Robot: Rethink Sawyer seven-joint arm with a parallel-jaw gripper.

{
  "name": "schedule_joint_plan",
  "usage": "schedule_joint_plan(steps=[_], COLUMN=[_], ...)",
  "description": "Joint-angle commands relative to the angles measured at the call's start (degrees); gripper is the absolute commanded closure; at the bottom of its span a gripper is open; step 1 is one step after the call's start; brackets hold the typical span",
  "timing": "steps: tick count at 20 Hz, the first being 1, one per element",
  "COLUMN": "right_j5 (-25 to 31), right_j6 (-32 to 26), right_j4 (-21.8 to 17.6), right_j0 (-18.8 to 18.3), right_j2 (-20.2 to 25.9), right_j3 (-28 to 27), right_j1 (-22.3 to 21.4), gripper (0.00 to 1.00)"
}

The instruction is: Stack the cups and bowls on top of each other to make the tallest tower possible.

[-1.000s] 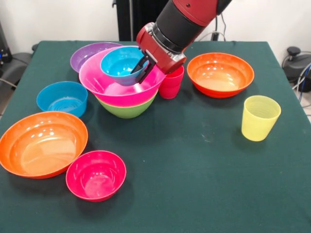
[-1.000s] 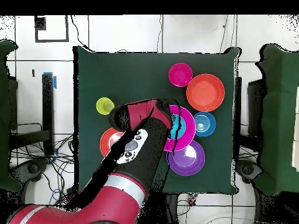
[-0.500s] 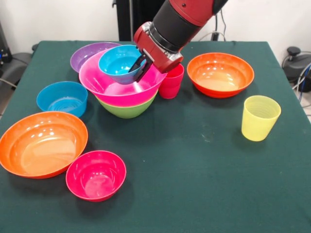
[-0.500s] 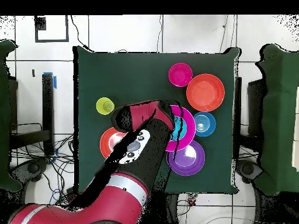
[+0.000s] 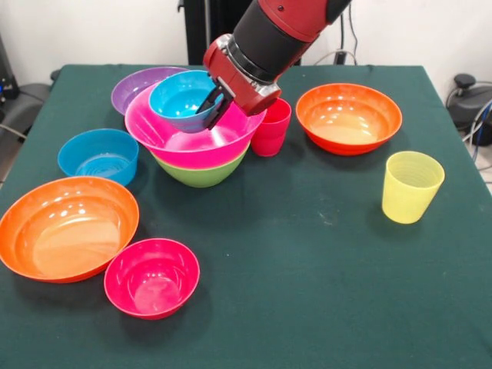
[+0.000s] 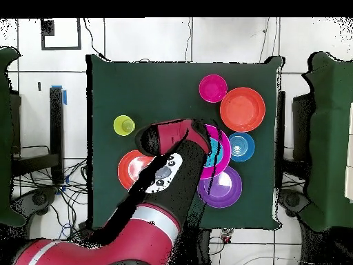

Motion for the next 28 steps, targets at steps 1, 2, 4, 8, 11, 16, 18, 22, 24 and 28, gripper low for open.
schedule_joint_plan(steps=[1, 2, 4, 8, 11, 16, 18, 22, 24, 28], right_j5=[-1.7, -1.8, -1.9, -2.4, -2.9, -3.1, -3.1, -0.8, -0.4, 0.7], right_j6=[-3.5, -3.5, -3.4, -2.9, -2.6, -3.8, -4.1, -4.7, -4.9, -5.4], right_j4=[-2.7, -2.7, -2.8, -3.0, -3.0, -2.8, -3.0, -2.9, -2.9, -2.8], right_j0=[-1.3, -1.3, -1.2, -0.9, -0.9, -1.5, -1.5, -1.3, -1.4, -1.5], right_j2=[6.3, 6.4, 6.3, 6.0, 6.0, 7.1, 7.1, 6.7, 6.8, 6.8], right_j3=[0.7, 0.8, 0.8, 1.1, 1.5, 1.9, 1.6, 0.2, -0.2, -0.7], right_j1=[-0.1, 0.0, 0.0, 0.2, 0.0, -0.5, -0.5, -0.3, -0.2, -0.5], gripper=[1.0, 1.0, 1.0, 1.0, 1.0, 0.0, 0.0, 0.0, 0.0, 0.0])
